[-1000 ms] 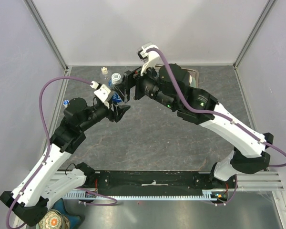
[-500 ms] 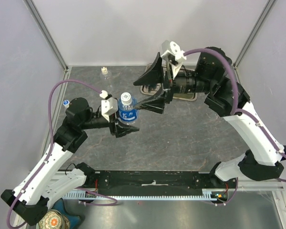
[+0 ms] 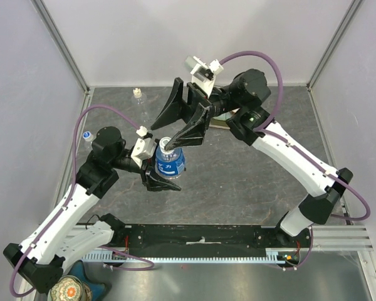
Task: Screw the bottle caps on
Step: Screw the bottle cap onto the plastic bottle.
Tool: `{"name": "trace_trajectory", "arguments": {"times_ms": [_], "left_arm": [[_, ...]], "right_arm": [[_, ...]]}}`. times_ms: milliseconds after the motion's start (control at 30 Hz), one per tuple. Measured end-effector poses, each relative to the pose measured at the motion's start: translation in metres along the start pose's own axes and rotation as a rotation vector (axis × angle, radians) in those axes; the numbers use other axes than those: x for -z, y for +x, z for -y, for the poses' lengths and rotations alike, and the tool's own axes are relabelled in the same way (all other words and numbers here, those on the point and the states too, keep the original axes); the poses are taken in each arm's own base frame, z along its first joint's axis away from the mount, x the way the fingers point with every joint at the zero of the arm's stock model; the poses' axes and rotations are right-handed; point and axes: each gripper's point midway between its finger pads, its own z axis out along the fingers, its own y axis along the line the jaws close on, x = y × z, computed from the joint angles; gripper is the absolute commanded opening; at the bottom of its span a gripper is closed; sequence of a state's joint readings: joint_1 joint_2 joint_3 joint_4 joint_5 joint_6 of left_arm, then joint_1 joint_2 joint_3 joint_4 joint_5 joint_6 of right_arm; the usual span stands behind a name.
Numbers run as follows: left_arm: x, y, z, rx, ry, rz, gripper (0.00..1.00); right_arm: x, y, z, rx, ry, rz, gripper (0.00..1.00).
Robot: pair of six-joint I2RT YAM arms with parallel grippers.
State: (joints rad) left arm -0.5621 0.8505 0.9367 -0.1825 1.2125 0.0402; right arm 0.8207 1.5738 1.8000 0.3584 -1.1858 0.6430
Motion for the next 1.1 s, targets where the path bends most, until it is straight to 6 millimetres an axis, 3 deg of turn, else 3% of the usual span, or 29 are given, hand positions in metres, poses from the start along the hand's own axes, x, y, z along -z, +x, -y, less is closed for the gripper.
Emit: {"name": "trace_trajectory", "arguments": {"times_ms": [267, 567, 733, 833, 867, 933, 1100], "left_arm": [[-0.001, 0.001, -0.001, 0.003, 0.005, 0.001, 0.02], [-0.001, -0.001, -0.001, 0.009, 0.005, 0.007, 0.02], [-0.001, -0.002, -0.001, 0.014, 0.005, 0.008, 0.02], [-0.002, -0.002, -0.001, 0.017, 0.006, 0.008, 0.02], [-0.002, -0.002, 0.0, 0.017, 0.006, 0.009, 0.02], [-0.002, -0.002, 0.0, 0.02, 0.004, 0.009, 0.02], [-0.001, -0.001, -0.006, 0.02, -0.032, 0.007, 0.02]], "right_arm": [[-0.005, 0.008, -0.013, -0.005, -0.073, -0.032, 0.53], [-0.002, 0.023, -0.009, -0.021, -0.048, -0.08, 0.55], [-0.001, 0.028, -0.006, -0.028, -0.042, -0.091, 0.38], [-0.001, 0.028, -0.005, -0.018, -0.037, -0.091, 0.21], [-0.001, 0.028, -0.004, -0.016, -0.035, -0.09, 0.1], [0.0, 0.028, -0.004, -0.012, -0.032, -0.089, 0.01], [0.003, 0.028, 0.001, -0.005, 0.009, -0.091, 0.0]]}}
